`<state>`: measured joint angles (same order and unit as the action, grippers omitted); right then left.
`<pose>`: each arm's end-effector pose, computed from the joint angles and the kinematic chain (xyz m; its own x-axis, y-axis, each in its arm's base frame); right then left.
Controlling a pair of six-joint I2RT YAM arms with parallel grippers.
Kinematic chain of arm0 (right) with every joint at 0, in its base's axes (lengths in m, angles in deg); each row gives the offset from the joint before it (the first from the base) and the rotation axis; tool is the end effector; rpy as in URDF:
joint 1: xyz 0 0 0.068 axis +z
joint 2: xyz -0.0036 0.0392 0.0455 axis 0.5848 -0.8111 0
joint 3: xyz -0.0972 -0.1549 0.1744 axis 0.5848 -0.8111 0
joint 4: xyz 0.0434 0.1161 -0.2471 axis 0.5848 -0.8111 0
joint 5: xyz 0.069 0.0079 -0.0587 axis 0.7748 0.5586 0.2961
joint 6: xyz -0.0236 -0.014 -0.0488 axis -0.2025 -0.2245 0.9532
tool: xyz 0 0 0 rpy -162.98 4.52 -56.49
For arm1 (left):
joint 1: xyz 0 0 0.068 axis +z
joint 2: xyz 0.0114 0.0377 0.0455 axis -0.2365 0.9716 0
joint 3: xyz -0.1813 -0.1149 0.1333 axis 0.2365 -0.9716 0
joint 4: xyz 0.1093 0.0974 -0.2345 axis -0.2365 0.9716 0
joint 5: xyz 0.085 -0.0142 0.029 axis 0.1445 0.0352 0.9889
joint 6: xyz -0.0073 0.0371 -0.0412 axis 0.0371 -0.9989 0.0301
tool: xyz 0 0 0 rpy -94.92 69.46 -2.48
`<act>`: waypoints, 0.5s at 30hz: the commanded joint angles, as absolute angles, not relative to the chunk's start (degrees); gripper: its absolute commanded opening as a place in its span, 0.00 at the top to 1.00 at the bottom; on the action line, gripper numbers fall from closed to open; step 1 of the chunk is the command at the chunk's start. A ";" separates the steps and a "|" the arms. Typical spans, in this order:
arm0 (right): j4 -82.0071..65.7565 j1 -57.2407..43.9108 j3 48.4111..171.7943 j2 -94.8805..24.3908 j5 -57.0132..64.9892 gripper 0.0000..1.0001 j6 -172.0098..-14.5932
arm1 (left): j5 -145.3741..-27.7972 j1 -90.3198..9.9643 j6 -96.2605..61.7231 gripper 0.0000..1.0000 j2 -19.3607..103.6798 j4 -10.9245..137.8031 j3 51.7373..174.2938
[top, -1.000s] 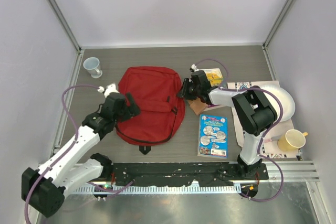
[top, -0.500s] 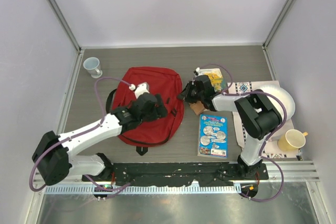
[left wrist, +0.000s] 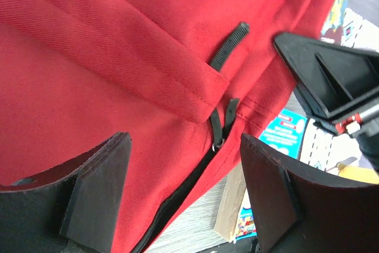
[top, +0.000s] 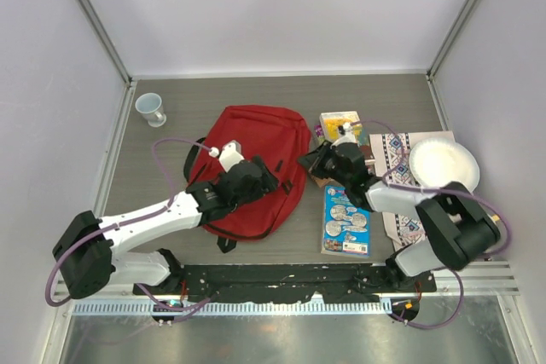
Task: Pack the student bag
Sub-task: Unzip the student bag at the center of the board.
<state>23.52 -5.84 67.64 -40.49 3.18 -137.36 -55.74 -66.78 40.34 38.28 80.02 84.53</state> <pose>0.2689 0.1602 0.1410 -0.6644 0.5061 -0.5500 -0.1202 0.6539 0.7470 0.1817 -0.2172 0.2015 -0.6745 -0.5392 -0.5044 -0.1761 0.7809 -0.5993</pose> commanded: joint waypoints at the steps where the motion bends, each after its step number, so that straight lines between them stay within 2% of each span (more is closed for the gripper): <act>1: 31.76 -4.07 63.05 -29.51 -15.67 0.99 -140.27 | -51.61 -67.20 40.06 0.22 34.87 76.53 84.79; 6: 35.61 -1.08 58.21 -26.32 -26.57 0.99 -141.94 | -53.80 -67.47 39.01 0.25 36.62 76.09 86.54; 15: 41.95 1.03 57.50 -30.19 -25.27 0.99 -140.19 | -57.93 -68.70 35.93 0.28 43.39 74.24 90.06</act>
<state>32.28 0.26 57.36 -31.26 -22.26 -140.42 -56.85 -68.11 38.53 41.19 77.60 86.67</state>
